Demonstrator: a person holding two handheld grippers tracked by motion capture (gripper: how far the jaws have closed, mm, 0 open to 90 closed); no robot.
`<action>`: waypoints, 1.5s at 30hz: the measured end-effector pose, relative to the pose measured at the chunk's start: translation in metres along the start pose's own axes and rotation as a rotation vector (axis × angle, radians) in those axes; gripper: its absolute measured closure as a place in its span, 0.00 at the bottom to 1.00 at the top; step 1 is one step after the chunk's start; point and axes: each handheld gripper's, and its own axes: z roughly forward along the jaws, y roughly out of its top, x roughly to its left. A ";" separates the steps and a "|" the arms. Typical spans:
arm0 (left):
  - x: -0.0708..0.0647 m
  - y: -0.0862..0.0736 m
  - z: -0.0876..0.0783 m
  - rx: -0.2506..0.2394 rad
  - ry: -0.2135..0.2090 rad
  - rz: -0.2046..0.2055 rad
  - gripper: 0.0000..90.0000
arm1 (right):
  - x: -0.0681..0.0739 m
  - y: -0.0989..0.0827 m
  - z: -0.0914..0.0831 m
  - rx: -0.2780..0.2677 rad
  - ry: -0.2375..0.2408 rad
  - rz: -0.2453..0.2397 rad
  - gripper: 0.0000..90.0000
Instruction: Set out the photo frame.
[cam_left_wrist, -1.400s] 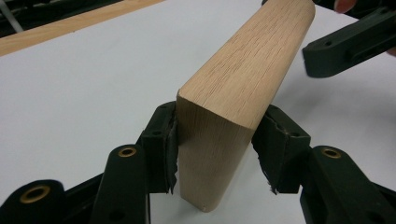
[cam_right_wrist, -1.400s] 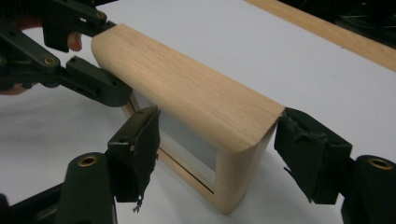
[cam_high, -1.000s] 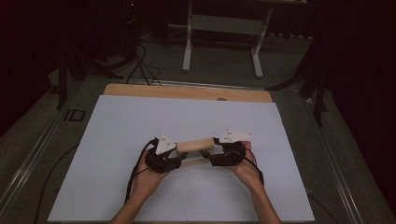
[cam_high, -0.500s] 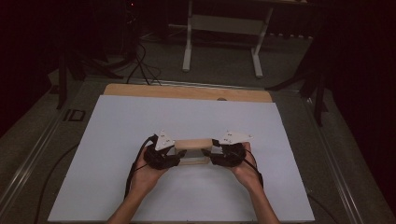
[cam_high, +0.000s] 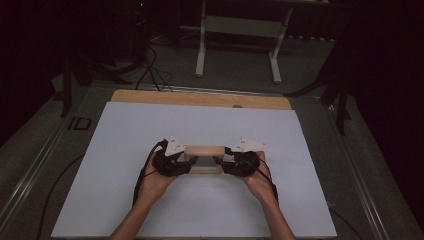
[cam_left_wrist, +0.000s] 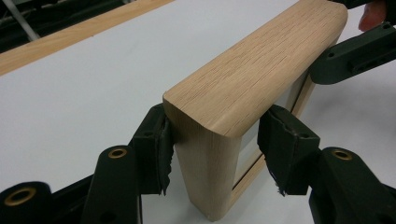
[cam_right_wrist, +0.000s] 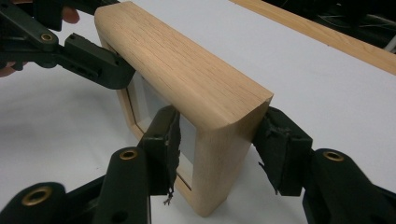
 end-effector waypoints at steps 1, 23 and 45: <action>0.001 0.000 0.001 -0.002 -0.001 0.000 0.52 | 0.000 0.000 0.001 -0.001 -0.002 0.001 0.56; 0.014 0.004 0.005 0.012 -0.007 -0.010 0.50 | -0.003 0.007 0.011 -0.002 -0.021 0.027 0.57; 0.018 0.009 0.012 0.018 -0.003 -0.024 0.50 | -0.008 0.009 0.016 -0.008 -0.042 0.058 0.55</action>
